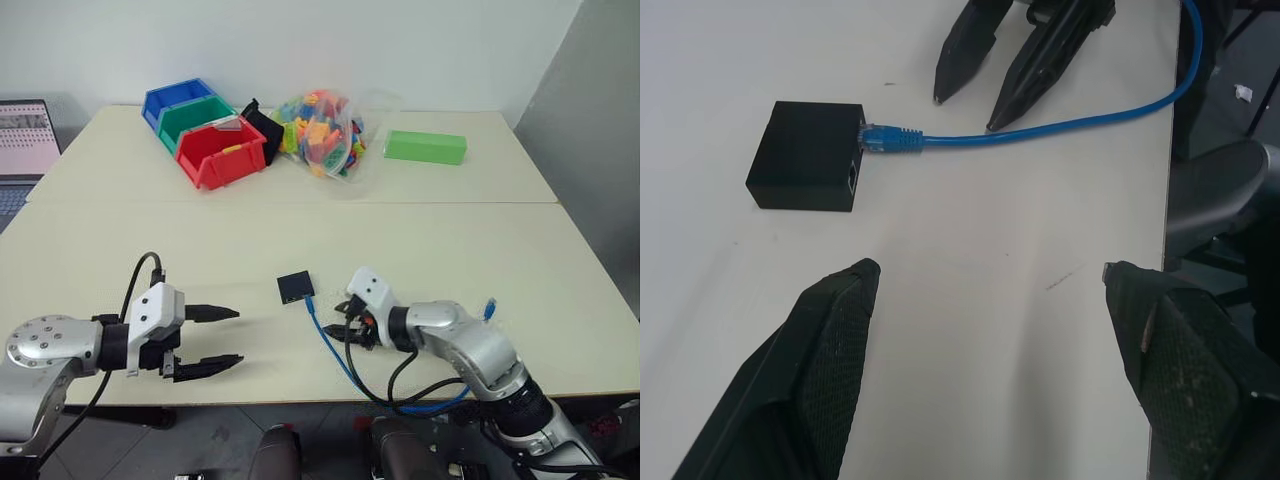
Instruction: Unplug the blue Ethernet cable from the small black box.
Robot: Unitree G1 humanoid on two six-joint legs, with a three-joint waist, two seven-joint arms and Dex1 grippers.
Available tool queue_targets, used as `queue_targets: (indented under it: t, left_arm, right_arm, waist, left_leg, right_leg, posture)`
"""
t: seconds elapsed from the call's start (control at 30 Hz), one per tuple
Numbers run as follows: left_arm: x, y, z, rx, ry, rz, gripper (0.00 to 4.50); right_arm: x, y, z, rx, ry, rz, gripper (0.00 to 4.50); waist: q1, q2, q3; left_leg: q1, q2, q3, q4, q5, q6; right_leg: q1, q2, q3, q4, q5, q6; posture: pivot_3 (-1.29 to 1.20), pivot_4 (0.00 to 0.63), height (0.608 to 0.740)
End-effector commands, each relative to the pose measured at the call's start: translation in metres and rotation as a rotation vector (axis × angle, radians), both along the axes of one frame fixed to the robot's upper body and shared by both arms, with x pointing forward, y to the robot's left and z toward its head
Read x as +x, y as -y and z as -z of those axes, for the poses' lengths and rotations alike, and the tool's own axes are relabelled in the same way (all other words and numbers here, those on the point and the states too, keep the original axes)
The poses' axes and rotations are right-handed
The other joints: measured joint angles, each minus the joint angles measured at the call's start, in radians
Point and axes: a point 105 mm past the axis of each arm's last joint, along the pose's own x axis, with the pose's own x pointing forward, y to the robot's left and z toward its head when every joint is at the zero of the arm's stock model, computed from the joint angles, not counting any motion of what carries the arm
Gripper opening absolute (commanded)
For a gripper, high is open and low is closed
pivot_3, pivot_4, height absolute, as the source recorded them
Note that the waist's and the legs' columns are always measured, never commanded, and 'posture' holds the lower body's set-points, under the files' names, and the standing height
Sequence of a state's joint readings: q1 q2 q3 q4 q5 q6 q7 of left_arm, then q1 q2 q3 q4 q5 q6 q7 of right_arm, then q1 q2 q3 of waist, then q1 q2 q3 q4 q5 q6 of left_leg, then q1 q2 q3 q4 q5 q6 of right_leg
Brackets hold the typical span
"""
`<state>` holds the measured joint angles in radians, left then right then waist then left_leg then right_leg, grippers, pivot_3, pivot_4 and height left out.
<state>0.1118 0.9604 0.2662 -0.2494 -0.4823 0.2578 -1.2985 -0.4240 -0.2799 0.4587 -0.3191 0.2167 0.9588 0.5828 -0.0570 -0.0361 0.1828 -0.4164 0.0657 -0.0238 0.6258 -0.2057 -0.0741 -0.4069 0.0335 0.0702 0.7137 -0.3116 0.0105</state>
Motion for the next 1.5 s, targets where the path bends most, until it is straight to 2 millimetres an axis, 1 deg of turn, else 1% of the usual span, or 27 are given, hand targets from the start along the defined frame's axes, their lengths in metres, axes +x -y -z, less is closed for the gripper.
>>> queue_targets:
  t: [0.03,0.13,0.17,0.27,0.37,0.43,0.47,0.53,0.6,0.73,0.77,0.83,0.93,1.07,1.13,1.2,1.3,1.43,1.5]
  left_arm:
    - [0.000,0.005,-0.007,0.014,0.026,0.031,3.83]
    - [0.001,0.005,-0.007,0.015,0.027,0.035,3.83]
    - [0.001,0.005,-0.007,0.015,0.027,0.035,3.83]
    - [0.001,0.005,-0.007,0.016,0.027,0.036,3.83]
    - [0.001,0.006,-0.006,0.018,0.028,0.037,3.83]
    - [0.002,0.007,-0.007,0.017,0.030,0.037,3.83]
    - [0.002,0.007,-0.007,0.017,0.031,0.037,3.83]
    - [0.003,0.007,-0.006,0.016,0.032,0.038,3.83]
    - [0.003,0.008,-0.006,0.015,0.034,0.038,3.83]
    - [0.005,0.009,-0.007,0.012,0.039,0.035,3.83]
    - [0.005,0.009,-0.007,0.012,0.041,0.034,3.83]
    - [0.005,0.009,-0.007,0.011,0.043,0.031,3.83]
    - [0.006,0.009,-0.007,0.009,0.048,0.024,3.83]
    - [0.007,0.007,-0.008,0.008,0.050,0.013,3.83]
    - [0.009,0.006,-0.008,0.004,0.048,0.002,3.83]
    - [0.010,0.006,-0.008,0.000,0.049,-0.006,3.83]
    - [0.012,0.006,-0.008,-0.004,0.050,-0.011,3.83]
    - [0.014,0.009,-0.009,-0.020,0.052,-0.015,3.83]
    - [0.016,0.010,-0.010,-0.030,0.053,-0.015,3.83]
  right_arm:
    - [-0.002,-0.017,0.001,-0.012,0.004,-0.020,2.44]
    - [-0.005,-0.028,0.008,-0.037,0.006,-0.034,2.44]
    - [-0.006,-0.031,0.007,-0.028,-0.007,-0.034,2.44]
    - [-0.005,-0.032,0.007,-0.046,0.007,-0.036,2.44]
    - [-0.003,-0.029,0.012,-0.075,0.010,-0.026,2.44]
    - [-0.002,-0.028,0.014,-0.090,0.017,-0.028,2.07]
    - [-0.003,-0.028,0.015,-0.092,0.018,-0.032,1.99]
    - [-0.003,-0.028,0.016,-0.101,0.025,-0.039,1.52]
    - [-0.003,-0.027,0.017,-0.110,0.032,-0.041,1.15]
    - [0.004,-0.024,0.015,-0.123,0.068,-0.015,0.21]
    - [0.007,-0.023,0.015,-0.126,0.079,-0.006,0.05]
    - [0.013,-0.019,0.012,-0.134,0.103,0.007,0.05]
    - [0.027,-0.008,0.004,-0.156,0.169,0.022,0.05]
    - [0.050,0.016,-0.017,-0.232,0.337,-0.028,0.05]
    - [0.066,0.032,-0.027,-0.301,0.430,-0.063,0.05]
    - [0.077,0.043,-0.033,-0.347,0.468,-0.105,0.05]
    - [0.083,0.047,-0.036,-0.359,0.474,-0.169,0.05]
    - [0.083,0.046,-0.027,-0.361,0.427,-0.215,0.05]
    - [0.085,0.043,-0.023,-0.339,0.406,-0.204,0.46]
  waist:
    - [-0.001,0.000,0.000]
    - [-0.003,0.000,0.000]
    - [-0.003,0.000,0.000]
    - [-0.003,0.000,0.000]
    - [-0.003,0.000,0.000]
    - [-0.003,0.000,0.000]
    - [-0.003,0.000,0.000]
    - [-0.003,0.000,0.000]
    - [-0.003,0.000,0.000]
    - [-0.003,0.000,0.000]
    - [-0.003,0.000,0.000]
    - [-0.003,0.000,0.000]
    - [-0.002,0.000,0.000]
    - [0.007,0.001,0.000]
    - [0.012,0.001,0.001]
    - [0.012,0.001,0.001]
    - [0.006,0.001,0.001]
    - [-0.002,0.001,0.001]
    - [-0.003,0.001,0.001]
  left_leg:
    - [0.000,0.000,0.000,0.000,0.000,0.000]
    - [0.000,0.001,0.000,0.000,0.000,0.000]
    - [0.000,0.001,0.000,0.000,0.000,0.000]
    - [0.001,0.001,0.000,0.000,0.000,0.000]
    - [0.001,0.001,0.000,0.000,0.000,0.000]
    - [0.001,0.001,0.000,-0.001,0.000,0.000]
    - [0.001,0.001,0.000,-0.001,0.000,0.000]
    - [0.001,0.001,0.000,-0.001,0.000,0.000]
    - [0.001,0.001,0.000,-0.001,0.000,0.000]
    - [0.001,0.001,0.000,-0.001,0.000,0.000]
    - [0.001,0.001,0.000,-0.001,0.000,0.000]
    - [0.001,0.001,0.000,-0.001,0.000,0.000]
    - [0.001,0.001,0.000,0.000,0.000,0.000]
    - [0.000,-0.001,0.000,0.000,0.000,0.000]
    - [0.000,-0.002,0.000,0.001,0.000,0.000]
    - [0.000,-0.002,0.002,0.001,0.000,0.000]
    - [0.000,-0.001,0.002,0.000,0.000,0.000]
    - [0.000,0.001,0.001,-0.002,0.000,0.000]
    - [0.000,0.000,0.001,-0.002,0.000,0.000]
  right_leg:
    - [0.000,0.000,0.000,0.000,0.000,0.000]
    - [0.000,0.000,0.000,0.000,0.000,0.000]
    - [0.000,0.000,0.000,0.000,0.000,0.000]
    - [0.000,0.000,0.000,0.000,0.000,0.000]
    - [0.000,0.000,0.000,0.000,0.000,0.000]
    - [0.000,0.000,0.000,0.000,0.000,0.000]
    - [0.000,0.000,0.000,0.000,0.000,0.000]
    - [0.000,0.000,0.000,0.000,0.000,0.000]
    - [0.000,0.000,0.000,0.000,0.000,0.000]
    - [0.000,0.000,0.000,0.000,0.000,0.000]
    - [0.000,0.000,0.000,0.000,0.000,0.000]
    - [0.000,0.000,0.000,0.000,0.000,0.000]
    - [0.000,0.000,0.000,0.000,0.000,0.000]
    - [0.000,-0.001,0.000,0.000,0.000,0.001]
    - [0.000,-0.001,0.000,-0.001,0.001,0.001]
    - [0.000,-0.001,-0.001,-0.001,0.001,0.001]
    - [-0.001,0.000,-0.001,-0.001,0.000,0.000]
    - [-0.001,0.001,0.000,-0.001,-0.001,-0.001]
    - [-0.001,0.001,0.000,0.000,-0.001,-0.001]
  posture:
    - [0.00,0.150,0.740]
    - [0.00,0.150,0.740]
    - [0.00,0.150,0.740]
    - [0.00,0.150,0.740]
    - [0.00,0.150,0.740]
    - [0.00,0.150,0.740]
    - [0.00,0.150,0.740]
    - [0.00,0.150,0.740]
    - [0.00,0.150,0.740]
    - [0.00,0.150,0.740]
    - [0.00,0.150,0.740]
    - [0.00,0.150,0.740]
    - [0.00,0.150,0.740]
    - [0.00,0.150,0.740]
    - [0.00,0.150,0.740]
    - [0.00,0.150,0.740]
    - [0.00,0.150,0.740]
    - [0.00,0.150,0.740]
    - [0.00,0.150,0.740]
